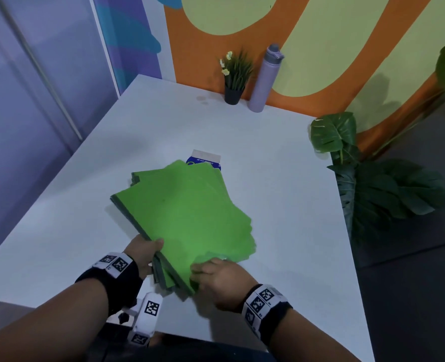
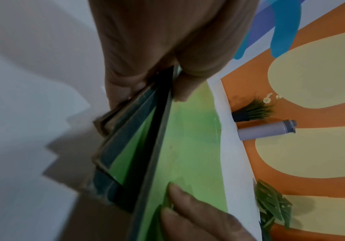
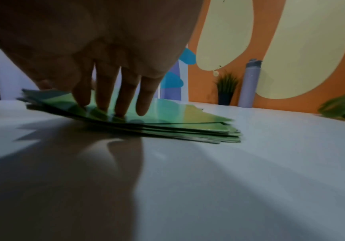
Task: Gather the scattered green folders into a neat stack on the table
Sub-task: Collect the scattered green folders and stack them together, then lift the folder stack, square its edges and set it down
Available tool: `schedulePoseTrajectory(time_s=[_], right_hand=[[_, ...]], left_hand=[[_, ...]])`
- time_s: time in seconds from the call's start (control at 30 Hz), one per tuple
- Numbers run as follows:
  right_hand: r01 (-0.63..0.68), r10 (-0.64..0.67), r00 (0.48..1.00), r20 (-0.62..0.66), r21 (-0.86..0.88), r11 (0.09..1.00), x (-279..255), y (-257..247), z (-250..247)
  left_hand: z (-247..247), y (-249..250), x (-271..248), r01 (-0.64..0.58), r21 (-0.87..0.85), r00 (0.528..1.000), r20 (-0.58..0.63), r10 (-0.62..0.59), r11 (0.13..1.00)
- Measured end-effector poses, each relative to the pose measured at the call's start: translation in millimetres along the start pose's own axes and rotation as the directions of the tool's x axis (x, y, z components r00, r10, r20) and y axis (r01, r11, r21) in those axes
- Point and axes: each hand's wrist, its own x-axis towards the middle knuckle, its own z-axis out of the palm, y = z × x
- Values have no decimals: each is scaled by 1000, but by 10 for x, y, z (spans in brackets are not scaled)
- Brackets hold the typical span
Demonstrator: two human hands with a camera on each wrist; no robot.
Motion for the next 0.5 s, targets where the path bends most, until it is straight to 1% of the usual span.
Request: schedulePoseTrajectory(time_s=[0.03, 0.07, 0.1, 0.13, 0.17, 0.2, 0.23, 0.27, 0.3, 0.33, 0.37, 0.4, 0.43, 0.47, 0.5], right_hand=[[30, -30, 999, -21, 10, 999, 2, 10, -5], [13, -10, 995, -95, 34, 999, 11, 63, -22], [-57, 70, 978, -198, 70, 996, 20, 130, -73], [-172, 204, 934, -294, 133, 976, 26, 222, -123], [-315, 379, 853, -358, 226, 922, 13, 325, -211], [-443, 555, 750, -360, 351, 825, -2, 440, -300], [-525, 702, 649, -293, 494, 693, -29, 526, -420], [-536, 800, 569, -189, 653, 535, -59, 624, -537], [-470, 842, 532, -91, 796, 383, -87, 697, -651], [-360, 847, 531, -22, 899, 249, -121, 756, -756], [-264, 840, 542, 16, 953, 152, -156, 783, -859], [-198, 835, 549, 33, 976, 91, -187, 795, -924], [-147, 839, 543, 38, 988, 50, -211, 773, -981], [-90, 854, 519, 25, 996, 25, -230, 769, -998], [-21, 867, 499, -9, 1000, 22, -247, 760, -1008]], left_hand=[[7, -4, 7, -35, 29, 999, -28, 35, 999], [10, 0, 8, -78, 51, 995, -57, 81, 996], [19, 27, -18, -132, 62, 988, -76, 137, 989], [20, 58, -34, -186, 59, 977, -93, 191, 981], [14, 104, -65, -241, 60, 965, -97, 245, 969], [3, 164, -105, -292, 59, 952, -75, 296, 955], [-2, 225, -168, -347, 56, 937, -33, 349, 936], [-14, 286, -218, -412, 46, 911, 1, 413, 910], [-13, 364, -303, -476, 38, 880, 29, 475, 879], [-2, 432, -374, -526, 37, 850, 49, 524, 850], [13, 496, -440, -565, 38, 825, 64, 562, 824], [38, 560, -506, -590, 26, 806, 75, 587, 807], [67, 622, -578, -610, 9, 790, 89, 607, 793], [83, 670, -612, -624, -2, 777, 100, 621, 781], [90, 704, -640, -639, -6, 763, 117, 635, 769]])
